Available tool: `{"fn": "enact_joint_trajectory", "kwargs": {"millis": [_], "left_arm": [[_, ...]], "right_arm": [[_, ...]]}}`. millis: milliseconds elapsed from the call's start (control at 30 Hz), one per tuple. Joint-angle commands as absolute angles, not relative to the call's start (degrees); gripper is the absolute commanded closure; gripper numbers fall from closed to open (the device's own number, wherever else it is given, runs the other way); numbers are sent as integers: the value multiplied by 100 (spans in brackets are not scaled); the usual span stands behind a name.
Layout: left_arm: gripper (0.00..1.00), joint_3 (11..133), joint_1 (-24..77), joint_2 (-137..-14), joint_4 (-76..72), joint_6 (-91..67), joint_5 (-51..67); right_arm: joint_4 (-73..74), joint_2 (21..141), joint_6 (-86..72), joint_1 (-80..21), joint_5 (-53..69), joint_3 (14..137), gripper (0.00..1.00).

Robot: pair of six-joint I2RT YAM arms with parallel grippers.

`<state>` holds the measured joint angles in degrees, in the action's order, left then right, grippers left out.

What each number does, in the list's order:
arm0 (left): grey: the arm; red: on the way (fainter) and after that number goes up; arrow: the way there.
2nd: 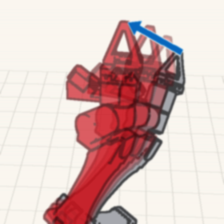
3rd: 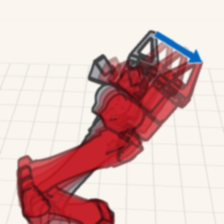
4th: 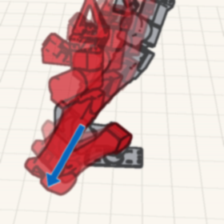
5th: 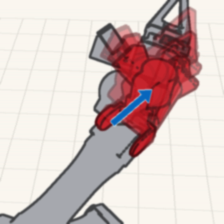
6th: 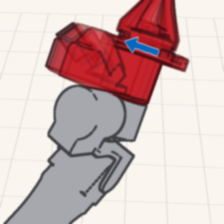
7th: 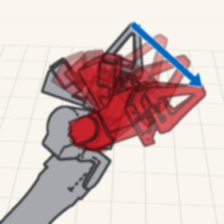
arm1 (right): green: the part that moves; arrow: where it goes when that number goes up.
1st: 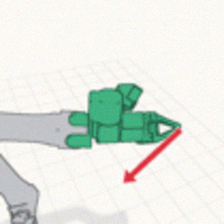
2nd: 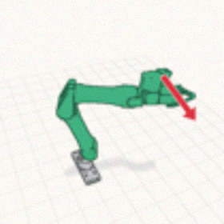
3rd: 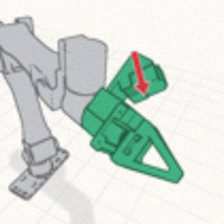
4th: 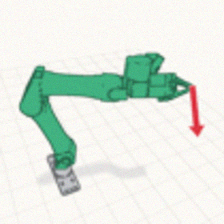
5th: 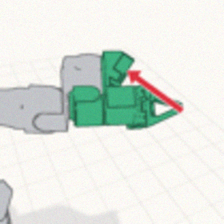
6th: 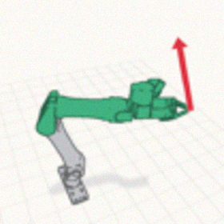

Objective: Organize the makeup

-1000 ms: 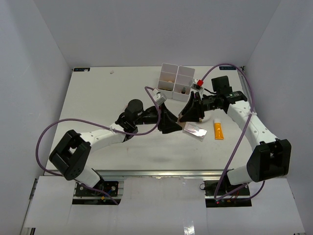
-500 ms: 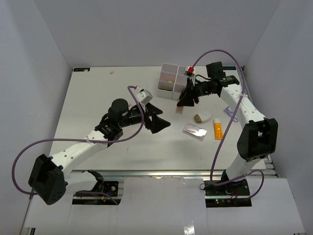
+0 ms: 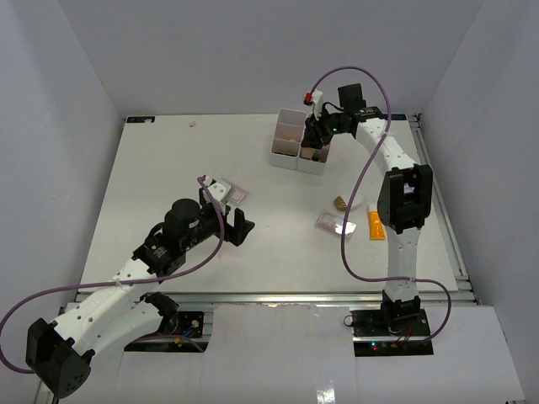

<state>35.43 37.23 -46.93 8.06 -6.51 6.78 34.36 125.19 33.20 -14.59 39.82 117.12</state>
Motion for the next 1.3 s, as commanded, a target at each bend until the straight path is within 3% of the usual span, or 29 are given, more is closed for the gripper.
{"fn": "enact_joint_trajectory", "kwargs": {"millis": [0,200,533,600,733,833,1100,1267], "left_arm": [[2,3424,3700,-4434,826,-571,294],[2,3401,3700,-4410,809,-580,322],[2,3376,3700,-4456,766,-623,402],[2,3372,3695,-4465,765,-619,413],[2,3375,3700,-4482,765,-633,422],[2,3366,3692,-4484,755,-644,434],[2,3384,3691,-4643,729,-792,485],[2,3411,3682,-4784,739,-916,563]], "right_arm": [[2815,12651,3209,-1424,3968,12080,92],[2584,12800,3190,-1389,4001,11989,91],[1554,12611,3164,-1309,3561,11033,79],[1494,12577,3153,-1301,3518,10961,70],[1371,12340,3164,-1292,3551,10609,39],[1246,12073,3124,-1301,3621,10355,27],[1269,11236,2879,-1300,3607,9909,12],[1491,10120,2634,-1193,3835,9412,10]]}}
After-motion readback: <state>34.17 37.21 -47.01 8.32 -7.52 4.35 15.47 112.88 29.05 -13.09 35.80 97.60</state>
